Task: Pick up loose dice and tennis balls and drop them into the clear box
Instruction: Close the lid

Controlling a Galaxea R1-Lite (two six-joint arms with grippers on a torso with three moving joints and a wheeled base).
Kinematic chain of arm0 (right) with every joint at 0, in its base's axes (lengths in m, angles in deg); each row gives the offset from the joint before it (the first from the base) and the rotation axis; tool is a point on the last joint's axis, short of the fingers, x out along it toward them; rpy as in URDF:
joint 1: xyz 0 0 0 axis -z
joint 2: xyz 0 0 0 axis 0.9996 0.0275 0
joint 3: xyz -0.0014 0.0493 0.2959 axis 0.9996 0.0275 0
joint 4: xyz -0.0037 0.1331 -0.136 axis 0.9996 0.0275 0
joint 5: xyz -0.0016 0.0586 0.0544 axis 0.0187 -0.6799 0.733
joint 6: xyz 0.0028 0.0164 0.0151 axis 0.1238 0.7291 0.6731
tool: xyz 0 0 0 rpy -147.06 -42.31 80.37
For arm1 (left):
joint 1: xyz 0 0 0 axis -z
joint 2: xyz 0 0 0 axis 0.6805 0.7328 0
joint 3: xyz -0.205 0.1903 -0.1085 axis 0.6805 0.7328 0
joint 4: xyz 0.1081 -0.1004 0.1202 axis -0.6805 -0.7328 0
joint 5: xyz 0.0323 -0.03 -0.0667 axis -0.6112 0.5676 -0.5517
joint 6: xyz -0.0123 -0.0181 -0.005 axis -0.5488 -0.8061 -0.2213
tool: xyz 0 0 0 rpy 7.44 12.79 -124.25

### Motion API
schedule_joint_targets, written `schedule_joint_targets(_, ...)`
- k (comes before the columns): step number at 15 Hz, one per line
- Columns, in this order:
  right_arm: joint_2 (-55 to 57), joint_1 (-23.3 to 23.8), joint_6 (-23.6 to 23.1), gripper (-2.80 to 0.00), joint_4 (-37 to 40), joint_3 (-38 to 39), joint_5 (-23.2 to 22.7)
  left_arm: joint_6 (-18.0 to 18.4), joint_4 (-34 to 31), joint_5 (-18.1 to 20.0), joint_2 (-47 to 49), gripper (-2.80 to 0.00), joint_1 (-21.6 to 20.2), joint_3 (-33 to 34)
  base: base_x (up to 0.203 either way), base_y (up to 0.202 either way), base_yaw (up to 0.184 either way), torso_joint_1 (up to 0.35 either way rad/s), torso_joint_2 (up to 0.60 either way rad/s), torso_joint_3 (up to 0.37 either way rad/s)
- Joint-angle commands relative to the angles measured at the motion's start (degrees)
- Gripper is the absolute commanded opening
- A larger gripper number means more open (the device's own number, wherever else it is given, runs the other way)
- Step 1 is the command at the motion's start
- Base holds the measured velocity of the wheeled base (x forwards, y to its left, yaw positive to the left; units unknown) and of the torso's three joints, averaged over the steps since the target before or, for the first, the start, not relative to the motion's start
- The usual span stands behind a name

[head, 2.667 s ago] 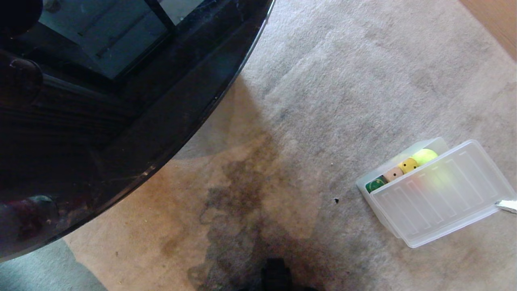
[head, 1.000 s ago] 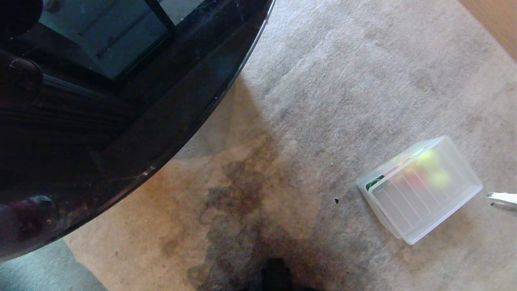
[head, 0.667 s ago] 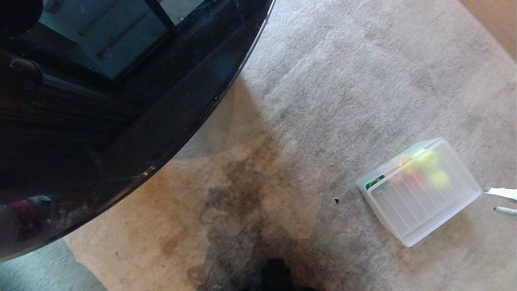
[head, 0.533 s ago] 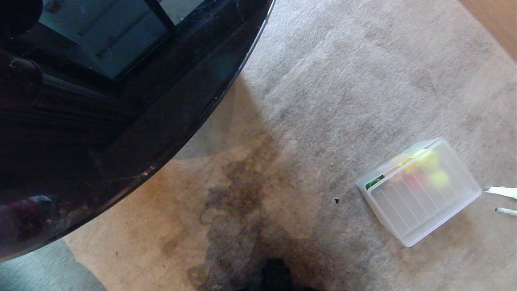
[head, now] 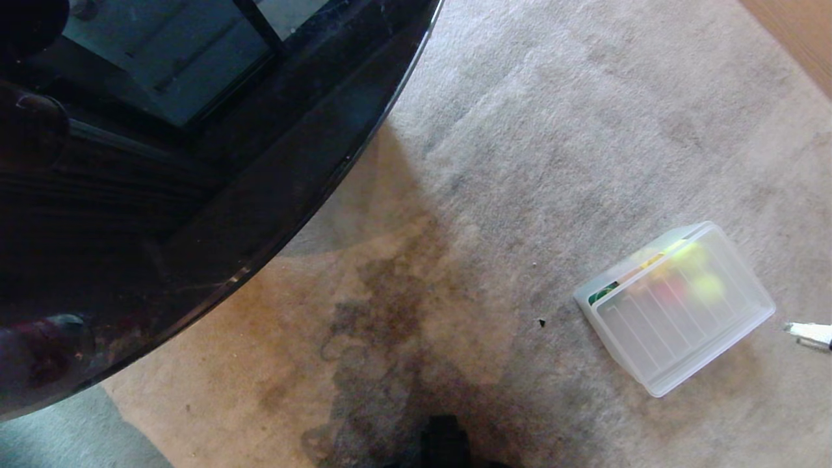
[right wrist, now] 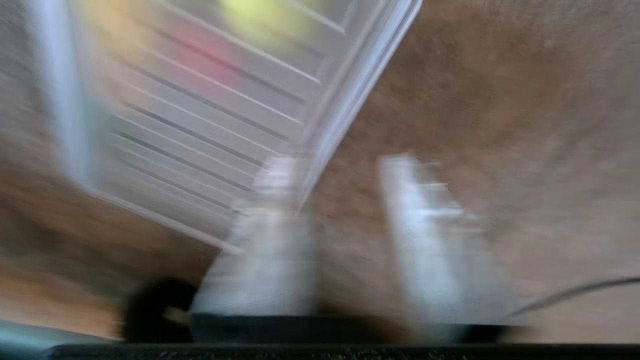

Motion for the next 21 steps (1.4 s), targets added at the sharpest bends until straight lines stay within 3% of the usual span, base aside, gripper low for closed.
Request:
schedule_joint_targets(1,0.0,-1.58,-1.99,-2.8,0.0,0.65,2.12,-0.04,0.0,-0.02,-0.02,-2.8,0.0,0.0,0.0,0.0,0.0,0.0,0.0,0.0)
schedule_joint_targets(3,1.0,-2.84,-3.12,-2.8,-0.26,0.75,4.55,-0.04,0.0,-0.02,-0.02,-2.8,0.0,0.0,0.0,0.0,0.0,0.0,0.0,0.0)
schedule_joint_targets(5,5.47,-8.58,-5.06,-2.8,-1.04,0.55,13.22,-0.04,0.0,-0.02,-0.02,-2.8,0.0,0.0,0.0,0.0,0.0,0.0,0.0,0.0)
schedule_joint_targets(11,12.18,-14.9,-4.92,-2.8,-4.48,-1.25,16.39,-0.04,0.0,-0.02,-0.02,-2.8,0.0,0.0,0.0,0.0,0.0,0.0,0.0,0.0)
schedule_joint_targets(21,10.27,-15.1,-4.43,-2.8,-6.58,0.0,16.36,-0.04,0.0,-0.02,-0.02,-2.8,0.0,0.0,0.0,0.0,0.0,0.0,0.0,0.0)
